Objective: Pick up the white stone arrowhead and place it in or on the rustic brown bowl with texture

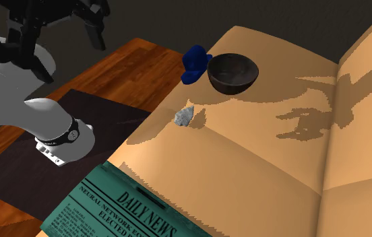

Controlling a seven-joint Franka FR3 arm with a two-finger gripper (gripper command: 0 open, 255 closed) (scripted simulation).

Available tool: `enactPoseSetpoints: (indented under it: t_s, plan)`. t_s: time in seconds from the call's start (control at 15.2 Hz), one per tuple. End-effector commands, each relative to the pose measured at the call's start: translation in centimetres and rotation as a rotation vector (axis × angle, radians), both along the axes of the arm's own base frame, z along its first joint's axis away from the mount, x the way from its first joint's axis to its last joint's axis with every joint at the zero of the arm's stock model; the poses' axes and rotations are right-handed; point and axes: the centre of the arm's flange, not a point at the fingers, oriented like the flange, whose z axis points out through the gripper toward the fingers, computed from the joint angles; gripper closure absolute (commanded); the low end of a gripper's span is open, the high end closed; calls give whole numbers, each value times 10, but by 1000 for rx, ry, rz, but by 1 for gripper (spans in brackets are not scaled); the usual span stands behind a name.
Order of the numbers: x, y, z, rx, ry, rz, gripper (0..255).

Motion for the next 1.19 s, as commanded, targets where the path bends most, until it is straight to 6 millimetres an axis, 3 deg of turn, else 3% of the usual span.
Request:
enactPoseSetpoints:
  t_s: [0.0,0.53,1.12]
  plan:
    - [0,0,0,0,0,0,0]
    - [52,30,-88,67,45,187,0]
    - [97,80,-186,141,96,398,0]
